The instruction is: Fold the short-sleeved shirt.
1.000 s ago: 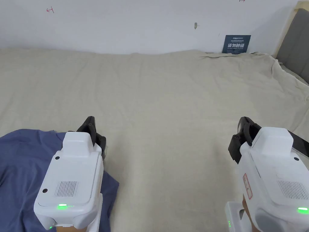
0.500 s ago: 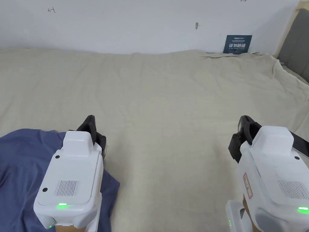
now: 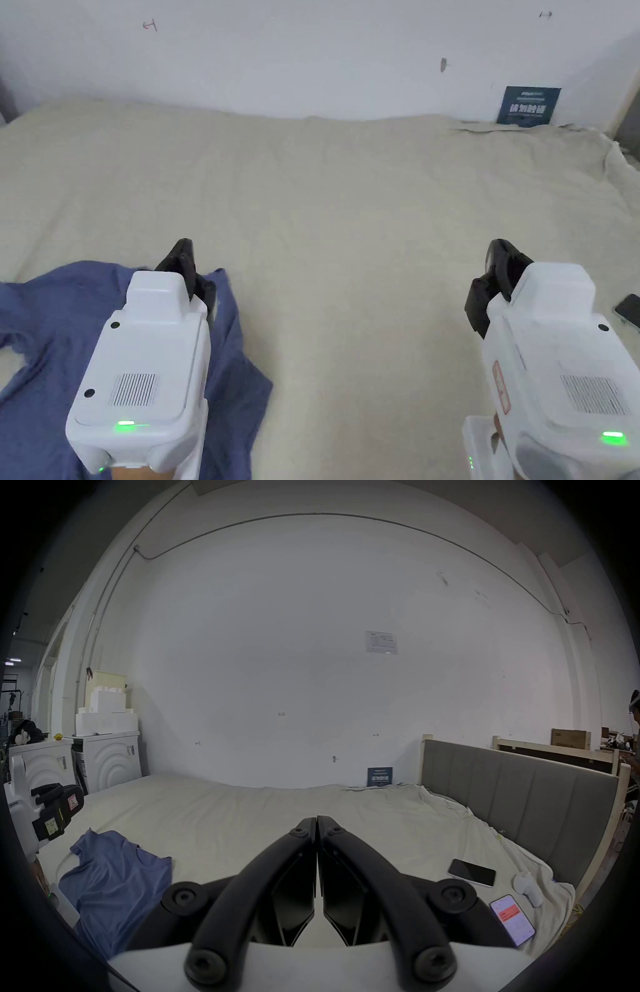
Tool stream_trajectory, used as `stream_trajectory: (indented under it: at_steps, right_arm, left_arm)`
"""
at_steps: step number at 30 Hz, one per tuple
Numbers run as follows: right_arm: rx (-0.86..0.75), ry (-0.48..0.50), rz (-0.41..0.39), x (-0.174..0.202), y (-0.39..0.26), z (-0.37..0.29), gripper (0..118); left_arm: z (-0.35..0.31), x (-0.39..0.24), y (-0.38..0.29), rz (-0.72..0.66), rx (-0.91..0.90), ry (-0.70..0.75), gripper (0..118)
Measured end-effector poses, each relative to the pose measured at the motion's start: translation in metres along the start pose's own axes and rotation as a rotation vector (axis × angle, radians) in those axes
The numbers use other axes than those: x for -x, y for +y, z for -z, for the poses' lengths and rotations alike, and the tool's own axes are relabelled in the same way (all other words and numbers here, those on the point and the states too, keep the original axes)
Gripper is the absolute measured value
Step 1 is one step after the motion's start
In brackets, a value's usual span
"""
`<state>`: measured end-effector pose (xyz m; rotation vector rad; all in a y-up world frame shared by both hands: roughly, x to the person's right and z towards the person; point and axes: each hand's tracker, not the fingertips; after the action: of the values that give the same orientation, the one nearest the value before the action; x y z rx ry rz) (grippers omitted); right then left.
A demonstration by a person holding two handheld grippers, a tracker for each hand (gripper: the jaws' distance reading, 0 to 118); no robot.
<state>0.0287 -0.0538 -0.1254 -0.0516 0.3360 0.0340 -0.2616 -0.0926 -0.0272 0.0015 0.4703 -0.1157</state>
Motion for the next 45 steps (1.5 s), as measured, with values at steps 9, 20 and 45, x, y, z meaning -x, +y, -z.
stream_trajectory:
  at_steps: [9, 20, 45]
  right_arm:
    - [-0.028, 0.183, -0.004, 0.073, 0.010, 0.021, 0]
    - [-0.030, 0.378, -0.004, 0.148, 0.009, 0.025, 0]
    - [-0.002, 0.426, -0.013, 0.170, 0.008, 0.034, 0]
  left_arm:
    - [-0.016, 0.072, 0.002, 0.011, 0.007, 0.177, 0]
    - [-0.063, 0.152, 0.003, 0.022, 0.030, 0.383, 0]
    - [-0.051, 0.180, -0.005, -0.056, 0.128, 0.375, 0]
